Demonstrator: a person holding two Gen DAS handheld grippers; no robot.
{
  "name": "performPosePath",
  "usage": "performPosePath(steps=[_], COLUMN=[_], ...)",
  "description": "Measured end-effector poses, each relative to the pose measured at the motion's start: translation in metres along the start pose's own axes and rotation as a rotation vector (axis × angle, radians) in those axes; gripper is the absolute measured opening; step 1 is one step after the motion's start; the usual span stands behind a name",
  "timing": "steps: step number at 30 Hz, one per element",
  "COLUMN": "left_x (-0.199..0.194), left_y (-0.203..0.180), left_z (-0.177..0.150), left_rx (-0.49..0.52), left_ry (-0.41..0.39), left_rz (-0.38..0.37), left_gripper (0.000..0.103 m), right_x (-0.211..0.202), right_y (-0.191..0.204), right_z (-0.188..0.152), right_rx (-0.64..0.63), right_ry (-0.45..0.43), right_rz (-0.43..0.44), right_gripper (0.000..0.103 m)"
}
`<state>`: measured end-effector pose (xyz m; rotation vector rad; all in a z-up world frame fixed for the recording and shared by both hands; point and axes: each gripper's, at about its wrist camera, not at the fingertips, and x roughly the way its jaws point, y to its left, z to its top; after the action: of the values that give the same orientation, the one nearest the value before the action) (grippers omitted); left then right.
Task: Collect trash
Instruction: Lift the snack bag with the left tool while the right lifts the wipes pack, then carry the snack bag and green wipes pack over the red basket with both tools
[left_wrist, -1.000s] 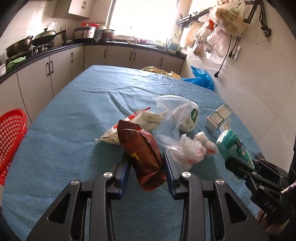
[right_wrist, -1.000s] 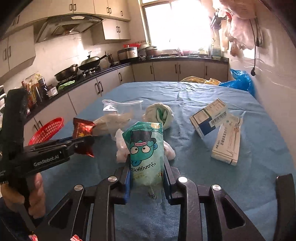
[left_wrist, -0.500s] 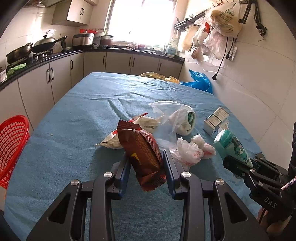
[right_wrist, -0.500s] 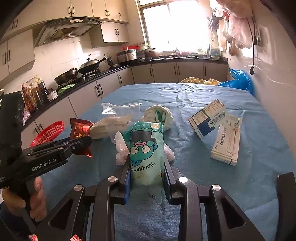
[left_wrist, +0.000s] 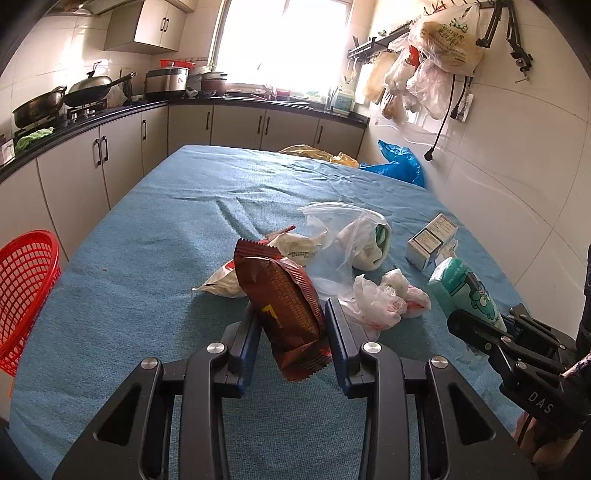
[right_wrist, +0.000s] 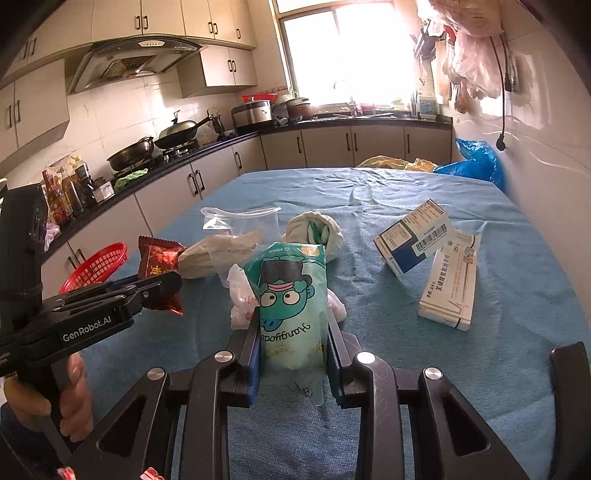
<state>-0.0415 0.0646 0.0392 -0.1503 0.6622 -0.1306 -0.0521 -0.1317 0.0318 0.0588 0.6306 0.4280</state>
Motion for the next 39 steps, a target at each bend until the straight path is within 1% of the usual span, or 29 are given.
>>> performPosePath(steps=[31, 35, 39], left_x=[0.0, -0.003, -0.012], left_y=[0.001, 0.003, 0.009], left_z=[0.0, -0.002, -0.005], left_rx=[-0.003, -0.004, -0.009], left_ry=[0.002, -0.013, -0.038], left_rz=[0.002, 0.015, 0.049], left_gripper=[0.033, 0.033, 0.033], right_x=[0.001, 0.002, 0.002], right_y=[0.0, -0.001, -0.002], right_z=[0.0, 0.0, 0.001], right_rx=[0.0, 0.003, 0.008], right_ry=[-0.003, 0.0, -0.004], right_rz=[0.0, -0.003, -0.028], right_gripper=[0.032, 0.032, 0.032])
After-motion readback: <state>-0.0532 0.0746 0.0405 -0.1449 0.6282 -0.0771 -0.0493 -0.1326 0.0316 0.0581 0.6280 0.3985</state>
